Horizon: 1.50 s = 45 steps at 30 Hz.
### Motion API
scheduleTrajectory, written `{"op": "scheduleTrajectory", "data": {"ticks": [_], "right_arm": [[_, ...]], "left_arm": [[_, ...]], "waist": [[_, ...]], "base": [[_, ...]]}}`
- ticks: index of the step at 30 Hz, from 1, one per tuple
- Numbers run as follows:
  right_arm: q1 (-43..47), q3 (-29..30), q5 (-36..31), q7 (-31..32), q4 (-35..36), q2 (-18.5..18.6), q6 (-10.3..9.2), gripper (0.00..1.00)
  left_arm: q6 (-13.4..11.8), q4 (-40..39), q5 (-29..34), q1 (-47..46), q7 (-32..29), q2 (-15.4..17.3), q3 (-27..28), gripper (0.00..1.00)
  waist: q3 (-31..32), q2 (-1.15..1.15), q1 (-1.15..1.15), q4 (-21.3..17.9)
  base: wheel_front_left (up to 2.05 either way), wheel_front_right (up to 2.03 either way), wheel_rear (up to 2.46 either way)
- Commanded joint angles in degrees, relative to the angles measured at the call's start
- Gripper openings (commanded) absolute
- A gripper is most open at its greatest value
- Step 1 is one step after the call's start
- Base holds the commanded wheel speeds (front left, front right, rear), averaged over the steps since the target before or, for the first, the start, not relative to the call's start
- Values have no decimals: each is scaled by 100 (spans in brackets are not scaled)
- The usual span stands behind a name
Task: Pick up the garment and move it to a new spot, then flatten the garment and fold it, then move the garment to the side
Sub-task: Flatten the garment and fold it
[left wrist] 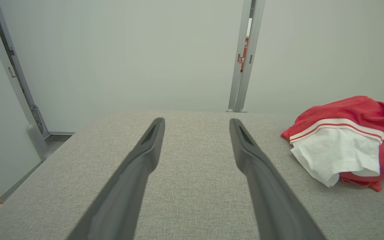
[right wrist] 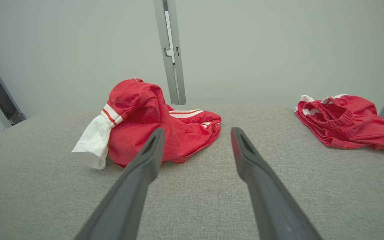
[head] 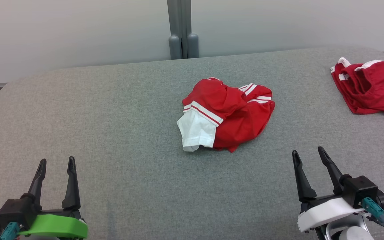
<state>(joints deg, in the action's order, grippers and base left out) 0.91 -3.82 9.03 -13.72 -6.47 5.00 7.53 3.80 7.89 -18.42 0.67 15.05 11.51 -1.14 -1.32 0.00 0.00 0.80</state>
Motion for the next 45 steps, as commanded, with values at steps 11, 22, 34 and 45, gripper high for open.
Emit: {"op": "scheduleTrajectory", "data": {"ticks": [11, 22, 34, 45], "right_arm": [[24, 15, 27, -37, -33, 35, -8, 100], [6, 21, 18, -43, -49, 38, -8, 100], [-162, -89, 42, -59, -93, 63, -8, 100], [-482, -174, 45, -105, -137, 20, -8, 100]], "left_arm": [[114, 69, 105, 43, 15, -77, 132, 100], [178, 112, 207, -11, 15, -157, 194, 100], [331, 609, 399, -629, 15, -249, -668, 100], [373, 1698, 256, -1688, 15, -237, -2047, 100]], "waist": [[-40, 0, 0, -13], [-75, 0, 0, -21], [-292, 0, 0, -208], [-949, 0, 0, -967]], "base": [[0, 0, 0], [0, 0, 0], [0, 0, 0], [0, 0, 0]]}}
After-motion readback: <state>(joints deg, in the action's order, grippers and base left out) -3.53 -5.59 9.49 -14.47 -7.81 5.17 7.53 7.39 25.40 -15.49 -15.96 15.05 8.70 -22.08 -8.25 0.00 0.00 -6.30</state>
